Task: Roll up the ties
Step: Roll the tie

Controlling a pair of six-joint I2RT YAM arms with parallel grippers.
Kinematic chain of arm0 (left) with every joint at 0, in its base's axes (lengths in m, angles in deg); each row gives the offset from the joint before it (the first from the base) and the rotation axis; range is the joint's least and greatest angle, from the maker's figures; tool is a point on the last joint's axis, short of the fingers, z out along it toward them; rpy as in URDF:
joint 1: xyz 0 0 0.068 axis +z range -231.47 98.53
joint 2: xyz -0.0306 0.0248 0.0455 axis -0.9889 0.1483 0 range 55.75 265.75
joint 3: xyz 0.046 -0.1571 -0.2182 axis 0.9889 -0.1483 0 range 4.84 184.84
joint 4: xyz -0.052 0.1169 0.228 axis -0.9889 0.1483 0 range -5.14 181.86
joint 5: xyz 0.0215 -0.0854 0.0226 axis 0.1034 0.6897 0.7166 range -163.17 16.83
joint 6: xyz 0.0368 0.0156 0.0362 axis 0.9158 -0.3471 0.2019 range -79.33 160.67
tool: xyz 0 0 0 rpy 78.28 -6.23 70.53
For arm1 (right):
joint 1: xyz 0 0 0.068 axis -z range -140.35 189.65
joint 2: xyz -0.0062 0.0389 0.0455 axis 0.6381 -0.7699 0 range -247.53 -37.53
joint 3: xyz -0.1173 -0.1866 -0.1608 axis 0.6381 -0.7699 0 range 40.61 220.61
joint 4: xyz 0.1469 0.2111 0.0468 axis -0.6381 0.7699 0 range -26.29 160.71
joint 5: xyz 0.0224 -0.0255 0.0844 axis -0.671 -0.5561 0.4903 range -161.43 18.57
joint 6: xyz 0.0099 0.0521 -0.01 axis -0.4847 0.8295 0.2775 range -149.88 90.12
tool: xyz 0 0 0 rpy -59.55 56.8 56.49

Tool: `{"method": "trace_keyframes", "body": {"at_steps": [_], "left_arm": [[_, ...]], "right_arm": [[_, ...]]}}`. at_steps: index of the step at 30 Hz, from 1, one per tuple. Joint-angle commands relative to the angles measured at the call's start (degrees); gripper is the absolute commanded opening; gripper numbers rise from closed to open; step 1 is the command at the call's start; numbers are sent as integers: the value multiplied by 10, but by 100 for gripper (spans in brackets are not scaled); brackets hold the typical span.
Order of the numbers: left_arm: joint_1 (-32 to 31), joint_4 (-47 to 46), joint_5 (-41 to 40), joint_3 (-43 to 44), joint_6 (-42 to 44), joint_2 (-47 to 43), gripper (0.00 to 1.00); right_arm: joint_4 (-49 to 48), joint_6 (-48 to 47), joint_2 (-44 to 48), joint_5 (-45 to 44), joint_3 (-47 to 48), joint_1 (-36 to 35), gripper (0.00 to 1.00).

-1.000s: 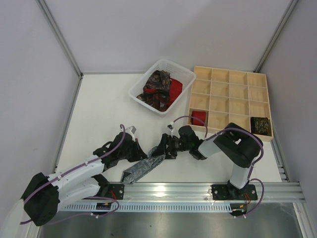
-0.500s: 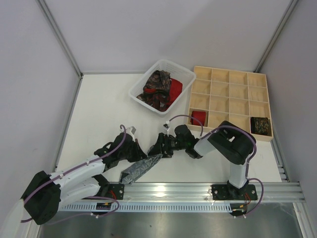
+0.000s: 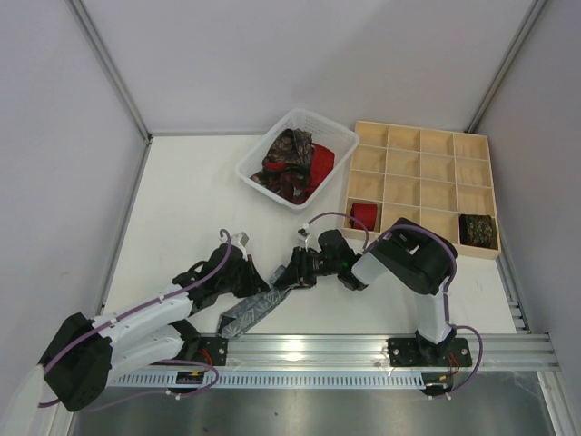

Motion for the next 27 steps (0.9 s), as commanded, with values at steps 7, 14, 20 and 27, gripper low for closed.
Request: {"method": "trace_keyframes", "body": {"at_steps": [7, 14, 20, 27], "left_arm": [[3, -3, -8, 7, 10, -7, 1], [3, 58, -29, 43, 13, -44, 0], [3, 72, -34, 47, 5, -51, 0], [3, 7, 4, 16, -3, -14, 1]], "right_arm": [[7, -19, -31, 1, 0, 5, 8], [139, -81, 50, -55, -5, 11, 0], [430, -214, 183, -219, 26, 9, 0], [671, -292, 260, -485, 82, -37, 0]]}}
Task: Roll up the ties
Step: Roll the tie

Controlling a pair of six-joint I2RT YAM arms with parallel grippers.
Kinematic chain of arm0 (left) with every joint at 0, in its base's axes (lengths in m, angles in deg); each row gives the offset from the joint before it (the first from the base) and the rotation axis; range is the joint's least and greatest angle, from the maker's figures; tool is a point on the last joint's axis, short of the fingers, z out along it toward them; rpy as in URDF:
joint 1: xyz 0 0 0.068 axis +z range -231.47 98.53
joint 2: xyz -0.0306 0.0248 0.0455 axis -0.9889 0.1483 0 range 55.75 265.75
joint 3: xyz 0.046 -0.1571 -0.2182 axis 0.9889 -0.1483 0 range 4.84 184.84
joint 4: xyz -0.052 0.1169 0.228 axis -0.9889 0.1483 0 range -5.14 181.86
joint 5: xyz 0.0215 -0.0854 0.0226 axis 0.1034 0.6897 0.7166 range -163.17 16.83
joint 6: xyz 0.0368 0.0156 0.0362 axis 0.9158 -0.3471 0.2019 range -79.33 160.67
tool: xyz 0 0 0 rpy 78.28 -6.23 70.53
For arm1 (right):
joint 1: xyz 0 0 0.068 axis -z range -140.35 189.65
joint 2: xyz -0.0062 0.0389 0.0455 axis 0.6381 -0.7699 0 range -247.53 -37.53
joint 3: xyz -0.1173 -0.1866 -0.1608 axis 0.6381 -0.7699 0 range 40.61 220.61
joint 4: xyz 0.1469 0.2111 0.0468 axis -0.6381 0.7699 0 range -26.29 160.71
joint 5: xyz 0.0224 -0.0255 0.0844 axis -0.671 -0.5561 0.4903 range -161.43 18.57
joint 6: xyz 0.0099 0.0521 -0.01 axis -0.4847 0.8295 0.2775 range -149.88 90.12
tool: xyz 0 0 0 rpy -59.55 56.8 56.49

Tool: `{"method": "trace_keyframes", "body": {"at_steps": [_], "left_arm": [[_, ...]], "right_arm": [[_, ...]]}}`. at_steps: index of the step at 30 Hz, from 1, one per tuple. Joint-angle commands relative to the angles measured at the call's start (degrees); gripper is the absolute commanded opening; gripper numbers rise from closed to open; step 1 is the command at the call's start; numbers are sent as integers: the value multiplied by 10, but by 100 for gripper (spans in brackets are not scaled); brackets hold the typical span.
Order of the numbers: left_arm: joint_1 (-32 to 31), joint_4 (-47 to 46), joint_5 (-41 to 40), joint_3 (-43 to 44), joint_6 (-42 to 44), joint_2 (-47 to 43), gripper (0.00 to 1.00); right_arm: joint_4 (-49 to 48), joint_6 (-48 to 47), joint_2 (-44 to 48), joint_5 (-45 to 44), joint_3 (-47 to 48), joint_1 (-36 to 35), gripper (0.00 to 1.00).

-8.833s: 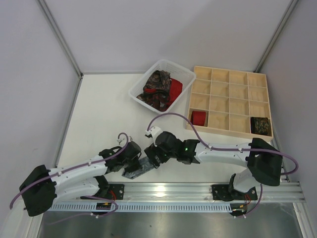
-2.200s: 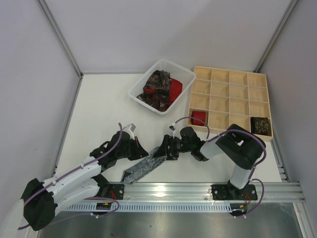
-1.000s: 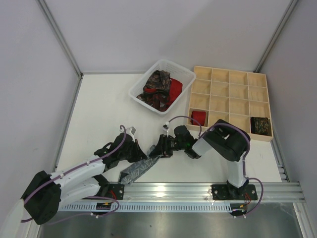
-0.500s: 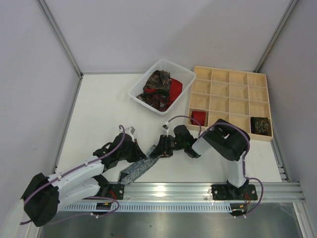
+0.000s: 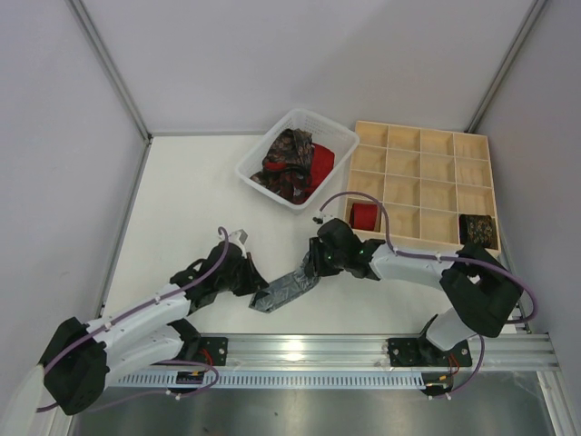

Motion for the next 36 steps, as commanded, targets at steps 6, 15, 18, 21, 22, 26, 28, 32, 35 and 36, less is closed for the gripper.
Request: {"method": "trace_keyframes", "body": {"at_steps": [6, 15, 18, 21, 22, 26, 28, 32, 35, 36], "left_arm": [[3, -60, 24, -9, -9, 43, 0], [2, -95, 33, -35, -30, 95, 1], [2, -103, 28, -48, -39, 94, 0], [2, -101, 21, -54, -43, 98, 0], [2, -100, 18, -55, -44, 103, 1], [2, -111, 15, -59, -50, 122, 1], [2, -121, 14, -67, -55, 139, 1], [2, -165, 22, -84, -65, 163, 1], [2, -170, 28, -84, -64, 178, 0], [2, -173, 28, -84, -64, 180, 0]], "right_arm": [[270, -59, -32, -334, 88, -96, 0], [475, 35, -186, -516, 275, -221, 0], [556, 94, -245, -572, 340, -259, 0], [596, 127, -290, -594, 370, -287, 0], [600, 130, -298, -593, 383, -291, 0], [596, 139, -321, -588, 407, -317, 0], [598, 143, -339, -589, 422, -326, 0], [538, 102, -347, -560, 422, -332, 6], [535, 81, -360, -545, 453, -333, 13], [537, 80, -364, -542, 460, -332, 16]]}}
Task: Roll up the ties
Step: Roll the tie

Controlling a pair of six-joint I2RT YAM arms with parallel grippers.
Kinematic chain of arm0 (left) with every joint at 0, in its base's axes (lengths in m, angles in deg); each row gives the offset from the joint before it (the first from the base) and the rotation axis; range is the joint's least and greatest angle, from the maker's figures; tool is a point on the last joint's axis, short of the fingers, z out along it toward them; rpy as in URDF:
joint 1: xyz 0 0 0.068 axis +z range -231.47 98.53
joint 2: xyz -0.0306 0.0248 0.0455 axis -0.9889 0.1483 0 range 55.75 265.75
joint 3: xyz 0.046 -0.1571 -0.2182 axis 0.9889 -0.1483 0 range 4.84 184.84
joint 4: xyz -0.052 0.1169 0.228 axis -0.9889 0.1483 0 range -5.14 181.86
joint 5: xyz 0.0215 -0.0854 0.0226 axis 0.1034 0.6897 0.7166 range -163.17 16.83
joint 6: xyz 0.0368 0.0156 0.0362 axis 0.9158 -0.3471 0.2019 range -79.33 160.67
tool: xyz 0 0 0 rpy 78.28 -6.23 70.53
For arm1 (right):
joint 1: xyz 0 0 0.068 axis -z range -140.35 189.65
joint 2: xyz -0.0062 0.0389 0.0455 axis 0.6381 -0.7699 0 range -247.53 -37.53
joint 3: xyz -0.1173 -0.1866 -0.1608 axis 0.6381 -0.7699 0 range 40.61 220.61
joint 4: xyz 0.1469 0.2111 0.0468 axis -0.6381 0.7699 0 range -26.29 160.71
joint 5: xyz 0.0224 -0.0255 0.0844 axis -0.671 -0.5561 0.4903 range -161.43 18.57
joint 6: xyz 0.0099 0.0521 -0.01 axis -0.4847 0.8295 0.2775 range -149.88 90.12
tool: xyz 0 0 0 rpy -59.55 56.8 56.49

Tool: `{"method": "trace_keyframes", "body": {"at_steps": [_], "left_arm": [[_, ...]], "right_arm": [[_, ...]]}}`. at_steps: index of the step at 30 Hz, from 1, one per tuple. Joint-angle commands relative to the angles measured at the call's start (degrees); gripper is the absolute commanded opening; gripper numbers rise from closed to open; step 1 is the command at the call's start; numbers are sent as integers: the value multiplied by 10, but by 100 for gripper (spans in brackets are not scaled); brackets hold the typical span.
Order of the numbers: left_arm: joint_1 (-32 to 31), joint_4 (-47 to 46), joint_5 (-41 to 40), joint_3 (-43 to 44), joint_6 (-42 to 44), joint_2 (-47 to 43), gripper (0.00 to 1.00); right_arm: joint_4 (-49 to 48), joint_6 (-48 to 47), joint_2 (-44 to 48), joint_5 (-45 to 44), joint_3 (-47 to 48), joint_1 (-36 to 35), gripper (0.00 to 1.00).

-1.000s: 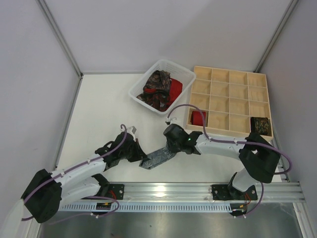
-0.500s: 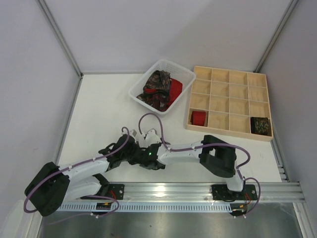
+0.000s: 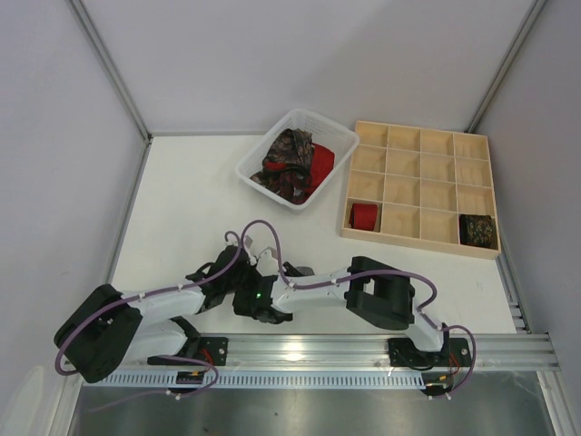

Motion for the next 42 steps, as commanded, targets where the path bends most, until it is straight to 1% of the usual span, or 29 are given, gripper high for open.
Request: {"method": "trace_keyframes", "body": {"at_steps": [1, 3, 4, 5, 6, 8, 12, 28, 35, 36, 37, 41, 42], "left_arm": [[3, 29, -20, -22, 7, 30, 0], [3, 36, -21, -20, 8, 31, 1], [3, 40, -23, -18, 9, 31, 0], [4, 41, -22, -18, 10, 30, 0], [3, 43, -23, -18, 11, 27, 1], [3, 46, -24, -19, 11, 24, 0], [5, 48, -24, -20, 12, 20, 0], [5, 58, -28, -23, 14, 13, 1], [5, 59, -32, -17, 20, 11, 1], [5, 75, -33, -17, 20, 10, 0], [5, 77, -33, -17, 20, 9, 0], [4, 92, -38, -12, 26, 0, 0], [4, 94, -39, -11, 28, -1, 1]], "right_arm": [[-56, -15, -32, 56, 38, -11, 21], [-73, -22, -26, 76, 37, -9, 29], [-77, -23, -15, 81, 33, -8, 35], [-91, -29, -9, 90, 28, -9, 36], [-100, -33, 0, 96, 14, -7, 40], [-127, -47, 24, 120, 0, -4, 44], [-147, -48, 54, 138, -22, -3, 55], [-219, -63, 183, 178, -96, 7, 61], [-225, -72, 198, 211, -123, 32, 65], [-228, -78, 201, 212, -126, 32, 65], [-230, -80, 203, 217, -130, 31, 68], [-250, -96, 225, 223, -150, 30, 74], [-260, -106, 237, 228, -154, 30, 77]]}}
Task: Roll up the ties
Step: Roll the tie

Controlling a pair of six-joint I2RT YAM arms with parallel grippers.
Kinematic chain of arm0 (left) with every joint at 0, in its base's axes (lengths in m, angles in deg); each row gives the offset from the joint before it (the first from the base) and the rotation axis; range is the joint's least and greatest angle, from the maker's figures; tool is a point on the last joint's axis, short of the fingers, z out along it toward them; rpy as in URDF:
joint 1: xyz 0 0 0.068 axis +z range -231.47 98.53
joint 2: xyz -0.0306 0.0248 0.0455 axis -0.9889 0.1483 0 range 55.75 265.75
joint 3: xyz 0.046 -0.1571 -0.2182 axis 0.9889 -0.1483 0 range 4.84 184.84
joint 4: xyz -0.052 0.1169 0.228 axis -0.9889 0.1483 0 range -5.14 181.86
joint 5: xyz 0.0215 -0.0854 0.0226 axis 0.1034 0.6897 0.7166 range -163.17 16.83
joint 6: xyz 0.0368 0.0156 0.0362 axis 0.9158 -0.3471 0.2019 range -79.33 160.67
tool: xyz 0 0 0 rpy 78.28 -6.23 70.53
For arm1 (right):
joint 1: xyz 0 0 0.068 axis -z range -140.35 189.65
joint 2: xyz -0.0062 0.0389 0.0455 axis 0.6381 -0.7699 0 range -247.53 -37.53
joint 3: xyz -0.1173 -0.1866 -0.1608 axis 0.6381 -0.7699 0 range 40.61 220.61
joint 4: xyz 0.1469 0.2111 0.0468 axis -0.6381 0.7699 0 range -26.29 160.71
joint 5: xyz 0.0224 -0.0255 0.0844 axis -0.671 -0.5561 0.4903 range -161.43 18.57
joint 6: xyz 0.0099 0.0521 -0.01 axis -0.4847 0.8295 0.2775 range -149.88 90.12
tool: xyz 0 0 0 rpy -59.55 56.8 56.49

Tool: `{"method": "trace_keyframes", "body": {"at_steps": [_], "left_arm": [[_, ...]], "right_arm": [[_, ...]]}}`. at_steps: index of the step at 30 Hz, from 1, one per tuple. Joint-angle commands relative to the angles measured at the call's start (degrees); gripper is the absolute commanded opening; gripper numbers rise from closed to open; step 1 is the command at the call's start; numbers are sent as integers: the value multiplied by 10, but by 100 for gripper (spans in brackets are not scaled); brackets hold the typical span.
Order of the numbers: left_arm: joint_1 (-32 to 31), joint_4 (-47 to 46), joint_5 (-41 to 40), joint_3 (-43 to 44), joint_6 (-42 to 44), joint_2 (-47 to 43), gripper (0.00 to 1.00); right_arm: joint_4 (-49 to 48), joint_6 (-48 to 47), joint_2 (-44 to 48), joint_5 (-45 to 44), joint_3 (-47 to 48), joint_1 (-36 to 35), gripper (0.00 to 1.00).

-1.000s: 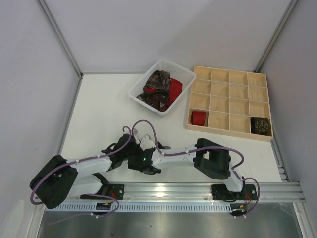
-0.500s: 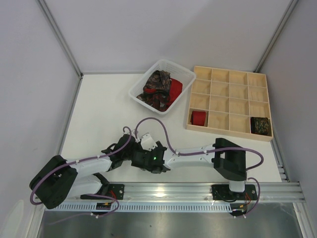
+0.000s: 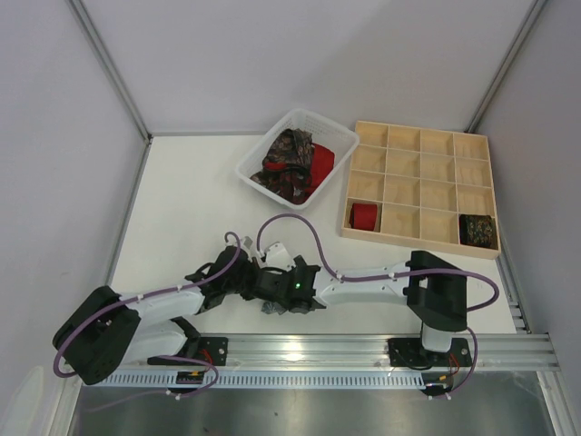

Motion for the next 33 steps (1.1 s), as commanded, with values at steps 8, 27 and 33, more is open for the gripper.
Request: {"method": "trace_keyframes", "body": {"at_steps": [8, 27, 33], "left_arm": [[-1, 134, -60, 13, 44, -21, 1], [-1, 300, -79, 81, 55, -157, 22], [-1, 357, -124, 91, 44, -196, 9]], "right_arm": [[-85, -58, 123, 56, -34, 3, 89], [-373, 51, 222, 451, -243, 207, 34], [-464, 87, 164, 506, -248, 207, 19]]}}
